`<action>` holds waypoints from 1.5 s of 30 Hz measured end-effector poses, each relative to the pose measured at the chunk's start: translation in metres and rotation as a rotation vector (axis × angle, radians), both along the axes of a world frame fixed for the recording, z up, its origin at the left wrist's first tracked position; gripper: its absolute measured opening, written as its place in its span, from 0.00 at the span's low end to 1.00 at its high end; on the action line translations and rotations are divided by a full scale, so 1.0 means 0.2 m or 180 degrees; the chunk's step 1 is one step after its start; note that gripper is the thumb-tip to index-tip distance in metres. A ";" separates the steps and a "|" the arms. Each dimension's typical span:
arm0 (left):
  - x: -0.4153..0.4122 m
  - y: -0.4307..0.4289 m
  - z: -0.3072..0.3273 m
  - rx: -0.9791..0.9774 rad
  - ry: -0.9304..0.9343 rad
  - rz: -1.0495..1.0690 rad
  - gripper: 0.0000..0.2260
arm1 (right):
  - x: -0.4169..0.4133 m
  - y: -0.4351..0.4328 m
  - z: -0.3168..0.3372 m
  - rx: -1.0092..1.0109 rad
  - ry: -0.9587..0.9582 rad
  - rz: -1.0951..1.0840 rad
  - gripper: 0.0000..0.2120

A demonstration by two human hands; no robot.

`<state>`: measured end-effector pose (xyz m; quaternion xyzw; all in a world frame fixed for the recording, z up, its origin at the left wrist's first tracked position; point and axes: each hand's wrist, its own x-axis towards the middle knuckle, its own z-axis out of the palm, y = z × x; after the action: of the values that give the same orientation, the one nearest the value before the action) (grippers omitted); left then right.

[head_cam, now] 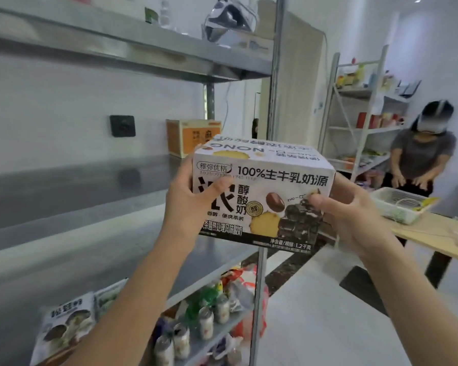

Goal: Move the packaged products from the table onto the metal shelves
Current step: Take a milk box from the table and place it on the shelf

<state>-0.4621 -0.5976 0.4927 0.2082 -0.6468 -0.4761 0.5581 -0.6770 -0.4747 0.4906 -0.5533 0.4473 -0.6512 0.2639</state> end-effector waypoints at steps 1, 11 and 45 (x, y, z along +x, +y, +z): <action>0.00 -0.04 0.01 0.0012 0.0002 0.0114 0.25 | -0.03 -0.08 0.00 -0.0032 -0.0051 0.0094 0.40; -0.12 -0.62 0.02 -0.0558 -0.0797 0.0958 0.49 | -0.25 -0.95 0.05 -0.0355 -0.0453 0.0315 0.22; -0.85 -1.94 0.02 -0.0708 -0.2215 0.2194 0.45 | -0.83 -2.59 0.03 0.0379 -0.0965 0.0196 0.13</action>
<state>-0.6330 -0.9864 0.4966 0.4955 -0.7350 -0.0946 0.4530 -0.8421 -0.9935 0.4972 -0.4455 0.4230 -0.6913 0.3805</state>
